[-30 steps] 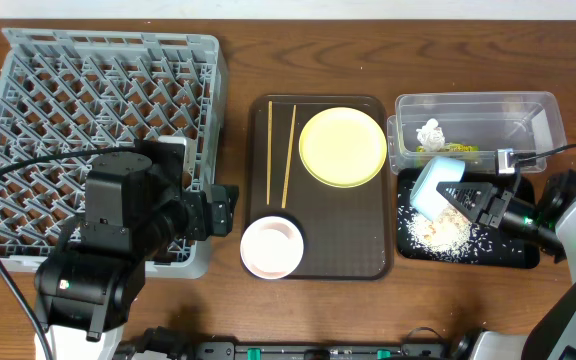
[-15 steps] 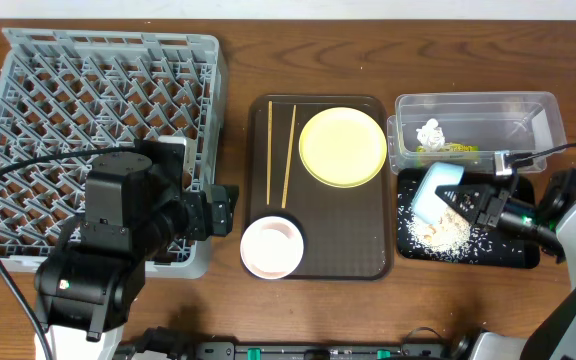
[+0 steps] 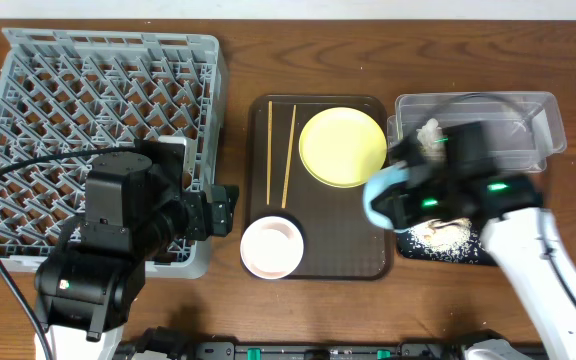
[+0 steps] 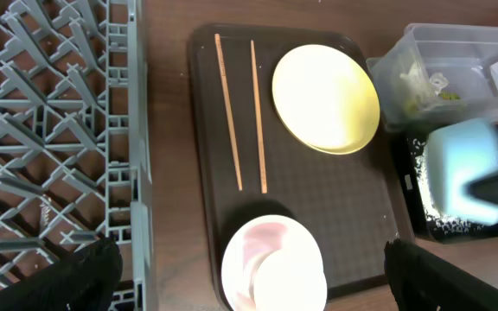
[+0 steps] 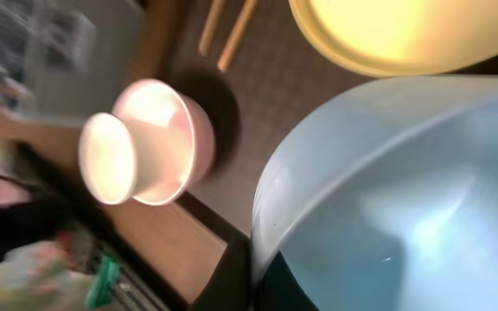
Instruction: Sort waste into correct bins and load items into the dishwasher
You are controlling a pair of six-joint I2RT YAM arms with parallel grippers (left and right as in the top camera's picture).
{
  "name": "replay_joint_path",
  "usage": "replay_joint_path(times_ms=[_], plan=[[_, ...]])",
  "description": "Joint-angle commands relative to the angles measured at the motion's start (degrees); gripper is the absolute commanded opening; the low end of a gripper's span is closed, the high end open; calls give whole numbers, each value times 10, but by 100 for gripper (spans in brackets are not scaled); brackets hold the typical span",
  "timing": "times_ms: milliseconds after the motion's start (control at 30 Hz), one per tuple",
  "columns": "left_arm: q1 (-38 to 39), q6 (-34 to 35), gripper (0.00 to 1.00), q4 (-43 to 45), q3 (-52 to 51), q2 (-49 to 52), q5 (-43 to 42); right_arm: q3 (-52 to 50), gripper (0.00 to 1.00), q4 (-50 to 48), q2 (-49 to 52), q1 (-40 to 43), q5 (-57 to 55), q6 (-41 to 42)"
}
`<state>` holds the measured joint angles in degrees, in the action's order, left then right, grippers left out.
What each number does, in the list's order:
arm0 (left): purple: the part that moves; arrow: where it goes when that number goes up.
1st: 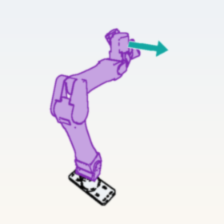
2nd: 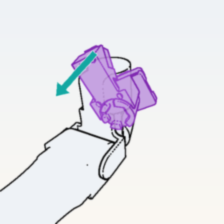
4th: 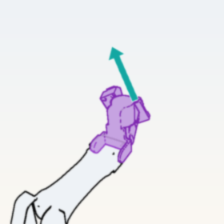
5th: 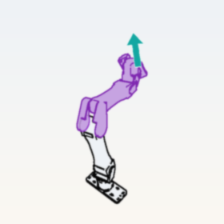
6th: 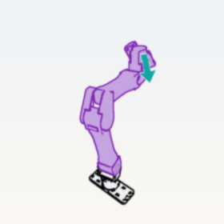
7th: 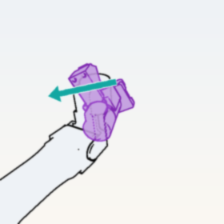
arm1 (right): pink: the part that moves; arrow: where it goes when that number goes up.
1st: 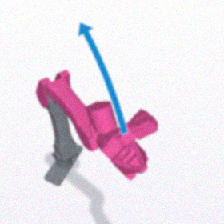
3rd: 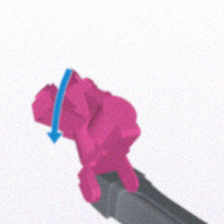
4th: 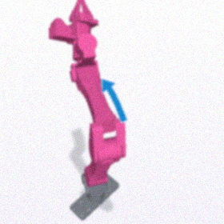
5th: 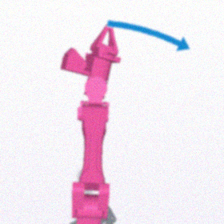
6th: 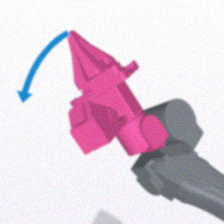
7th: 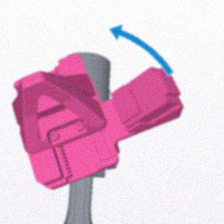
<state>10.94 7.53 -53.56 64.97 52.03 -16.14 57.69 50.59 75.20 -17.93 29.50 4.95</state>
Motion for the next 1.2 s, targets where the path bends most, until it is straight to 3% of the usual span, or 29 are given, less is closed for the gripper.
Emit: replay_joint_path(times_ms=[0,267,333,400,433,800,933,1167], plan=[[1,3,98,0,16,1,4,4,1,-19,31,-101,-189,117],[1,3,98,0,16,1,4,4,4,-75,131,-228,-263,169],[1,3,98,0,16,1,4,4,17,-76,136,-234,-264,169],[1,3,98,0,16,1,4,6,40,-75,132,-232,-264,169],[1,3,98,0,16,1,4,10,44,-76,130,-228,-264,169],[1,3,98,-1,16,1,-17,109,71,-71,35,-103,-212,169],[1,3,98,7,16,1,-90,119,72,-69,5,-30,-156,169],[5,3,98,-16,14,39,-92,119,72,-24,-2,49,-140,155]])
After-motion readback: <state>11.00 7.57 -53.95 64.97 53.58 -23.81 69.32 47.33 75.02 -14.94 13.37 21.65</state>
